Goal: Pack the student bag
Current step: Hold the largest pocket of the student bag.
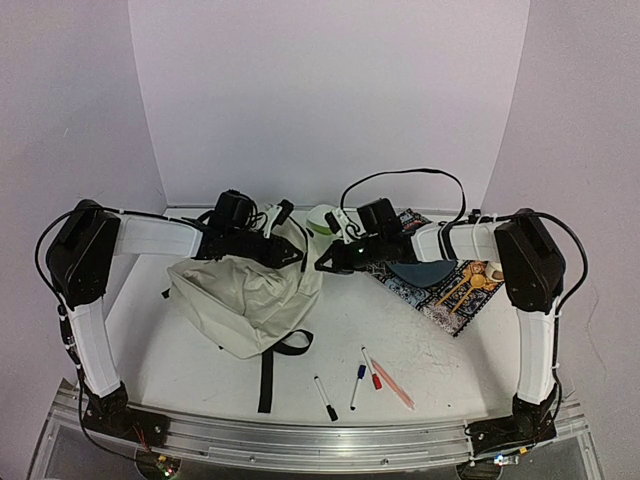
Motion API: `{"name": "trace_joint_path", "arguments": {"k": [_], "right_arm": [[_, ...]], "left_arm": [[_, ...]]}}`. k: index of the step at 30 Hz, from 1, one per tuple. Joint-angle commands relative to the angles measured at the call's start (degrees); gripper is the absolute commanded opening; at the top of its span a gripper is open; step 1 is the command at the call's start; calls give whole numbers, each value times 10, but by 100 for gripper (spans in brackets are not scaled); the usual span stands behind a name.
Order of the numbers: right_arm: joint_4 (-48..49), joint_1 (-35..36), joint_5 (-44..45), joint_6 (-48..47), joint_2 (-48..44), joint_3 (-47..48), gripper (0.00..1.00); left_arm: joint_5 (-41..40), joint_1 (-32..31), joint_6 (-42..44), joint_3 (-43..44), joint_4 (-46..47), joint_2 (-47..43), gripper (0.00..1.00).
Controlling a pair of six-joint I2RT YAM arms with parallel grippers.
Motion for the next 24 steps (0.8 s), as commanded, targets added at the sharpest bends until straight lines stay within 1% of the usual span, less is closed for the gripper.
{"name": "trace_joint_path", "arguments": {"k": [1, 7, 13, 15, 19, 24], "right_arm": [[25, 1, -33, 0, -28, -2, 0], [30, 1, -41, 1, -31, -1, 0], [31, 1, -43, 1, -33, -2, 0], [31, 1, -44, 2, -33, -1, 0], [33, 1, -47, 3, -32, 1, 0], [34, 1, -51, 3, -34, 2, 0]], "left_arm": [[40, 3, 26, -3, 22, 7, 39], [47, 3, 32, 11, 18, 27, 35], [72, 2, 35, 27, 12, 42, 27], [83, 1, 36, 31, 11, 44, 27], [79, 0, 38, 38, 7, 52, 25], [87, -1, 36, 47, 5, 62, 18]]}}
